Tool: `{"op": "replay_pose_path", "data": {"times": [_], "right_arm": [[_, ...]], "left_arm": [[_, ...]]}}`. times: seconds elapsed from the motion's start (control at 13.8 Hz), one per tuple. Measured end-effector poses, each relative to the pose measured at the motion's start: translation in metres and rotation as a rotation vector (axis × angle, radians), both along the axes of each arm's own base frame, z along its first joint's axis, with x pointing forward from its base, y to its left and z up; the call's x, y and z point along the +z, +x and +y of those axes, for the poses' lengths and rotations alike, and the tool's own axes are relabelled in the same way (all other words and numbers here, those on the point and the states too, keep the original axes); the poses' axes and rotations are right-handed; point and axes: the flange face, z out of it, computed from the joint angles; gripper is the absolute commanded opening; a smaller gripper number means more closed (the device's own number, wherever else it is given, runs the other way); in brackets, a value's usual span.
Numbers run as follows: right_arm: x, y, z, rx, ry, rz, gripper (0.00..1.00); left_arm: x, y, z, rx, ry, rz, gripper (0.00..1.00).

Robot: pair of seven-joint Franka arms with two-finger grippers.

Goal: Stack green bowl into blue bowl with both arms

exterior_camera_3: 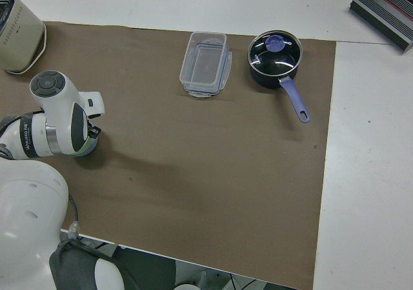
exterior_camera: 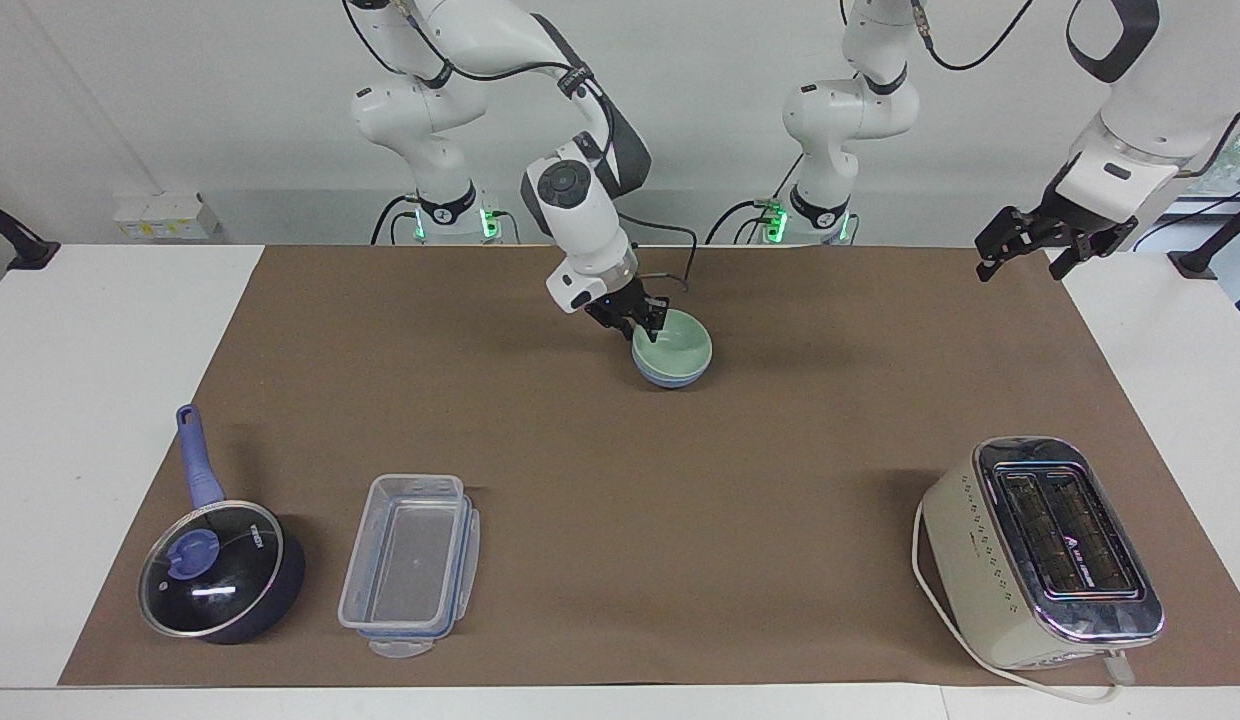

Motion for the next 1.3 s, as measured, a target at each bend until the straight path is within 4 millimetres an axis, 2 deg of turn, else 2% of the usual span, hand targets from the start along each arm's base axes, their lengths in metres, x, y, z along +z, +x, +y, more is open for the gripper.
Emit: {"op": "replay_pose_path", "data": {"times": [0.07, 0.14, 0.43, 0.58, 0.72, 0.87, 1.01, 1.16, 1.3], "right_arm": [[0.013, 0.004, -0.016, 0.013, -0.003, -0.002, 1.0], [0.027, 0.007, -0.036, 0.028, -0.013, -0.004, 1.0], [0.088, 0.019, -0.133, 0.075, -0.1, -0.046, 1.0], [0.124, 0.023, -0.178, 0.088, -0.164, -0.063, 1.0], [0.165, 0.032, -0.21, 0.095, -0.242, -0.088, 1.0], [0.209, 0.039, -0.225, 0.107, -0.323, -0.103, 1.0], [0.246, 0.047, -0.228, 0.114, -0.357, -0.101, 1.0], [0.267, 0.058, -0.231, 0.124, -0.365, -0.079, 1.0], [0.276, 0.069, -0.235, 0.133, -0.364, -0.059, 1.0]], "left_arm": [[0.0, 0.0, 0.0, 0.0, 0.0, 0.0, 1.0], [0.0, 0.0, 0.0, 0.0, 0.0, 0.0, 1.0], [0.0, 0.0, 0.0, 0.0, 0.0, 0.0, 1.0], [0.0, 0.0, 0.0, 0.0, 0.0, 0.0, 1.0], [0.0, 0.0, 0.0, 0.0, 0.0, 0.0, 1.0], [0.0, 0.0, 0.0, 0.0, 0.0, 0.0, 1.0], [0.0, 0.0, 0.0, 0.0, 0.0, 0.0, 1.0], [0.0, 0.0, 0.0, 0.0, 0.0, 0.0, 1.0], [0.0, 0.0, 0.0, 0.0, 0.0, 0.0, 1.0]]}}
